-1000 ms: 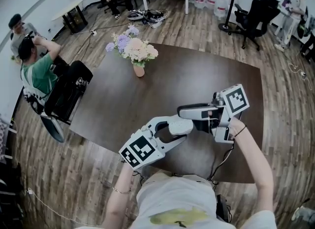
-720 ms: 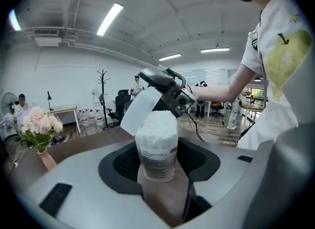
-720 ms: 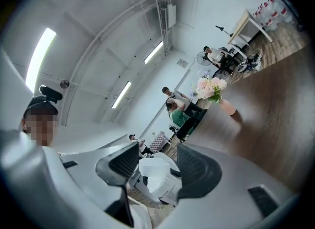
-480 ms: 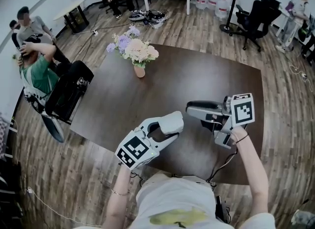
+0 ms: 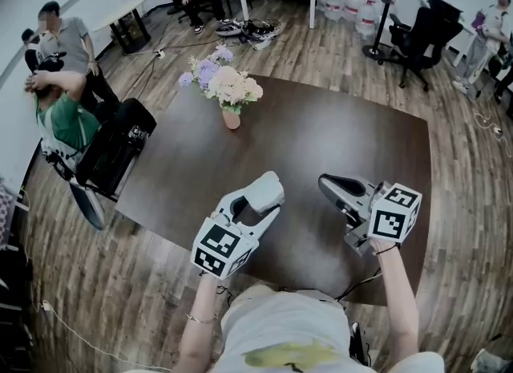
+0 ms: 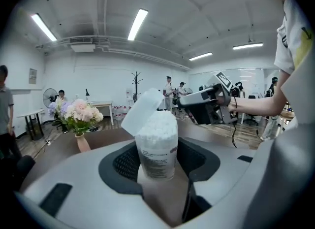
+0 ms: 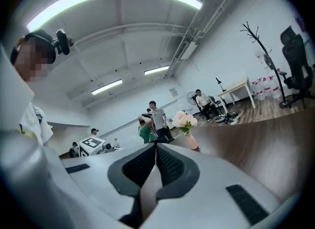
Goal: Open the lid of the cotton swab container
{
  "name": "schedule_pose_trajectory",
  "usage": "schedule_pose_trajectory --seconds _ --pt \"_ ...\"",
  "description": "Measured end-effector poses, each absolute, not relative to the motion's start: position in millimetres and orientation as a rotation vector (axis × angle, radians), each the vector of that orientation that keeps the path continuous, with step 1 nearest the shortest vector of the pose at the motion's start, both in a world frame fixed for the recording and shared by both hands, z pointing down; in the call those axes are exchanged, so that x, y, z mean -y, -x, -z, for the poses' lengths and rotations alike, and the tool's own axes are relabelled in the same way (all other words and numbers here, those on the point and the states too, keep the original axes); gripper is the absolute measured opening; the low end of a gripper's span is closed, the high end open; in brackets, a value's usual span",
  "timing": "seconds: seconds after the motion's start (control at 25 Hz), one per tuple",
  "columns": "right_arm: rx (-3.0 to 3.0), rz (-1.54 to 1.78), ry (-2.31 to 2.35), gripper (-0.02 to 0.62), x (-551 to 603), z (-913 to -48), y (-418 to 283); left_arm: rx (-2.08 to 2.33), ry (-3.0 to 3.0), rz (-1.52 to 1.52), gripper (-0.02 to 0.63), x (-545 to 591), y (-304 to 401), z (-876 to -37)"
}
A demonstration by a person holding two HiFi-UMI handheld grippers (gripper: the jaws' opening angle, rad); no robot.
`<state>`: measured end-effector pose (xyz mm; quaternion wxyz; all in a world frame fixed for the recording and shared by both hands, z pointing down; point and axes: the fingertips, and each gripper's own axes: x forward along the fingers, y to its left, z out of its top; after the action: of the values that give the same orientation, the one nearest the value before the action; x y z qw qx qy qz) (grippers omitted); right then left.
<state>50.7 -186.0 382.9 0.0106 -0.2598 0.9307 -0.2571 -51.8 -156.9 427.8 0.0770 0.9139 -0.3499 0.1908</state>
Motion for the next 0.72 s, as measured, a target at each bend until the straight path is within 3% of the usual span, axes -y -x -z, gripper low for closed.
schedule_pose_trajectory --seconds 0.4,0.72 --pt "-2.913 0.422 1.114 0.021 181.9 -400.4 -58.8 1.252 -2.649 -0.480 0.233 163.3 69.7 -427.3" --pt "-2.775 0.366 1.313 0.021 182.3 -406.3 -81.4 1.452 -2.584 -0.444 0.233 166.0 90.8 -422.9"
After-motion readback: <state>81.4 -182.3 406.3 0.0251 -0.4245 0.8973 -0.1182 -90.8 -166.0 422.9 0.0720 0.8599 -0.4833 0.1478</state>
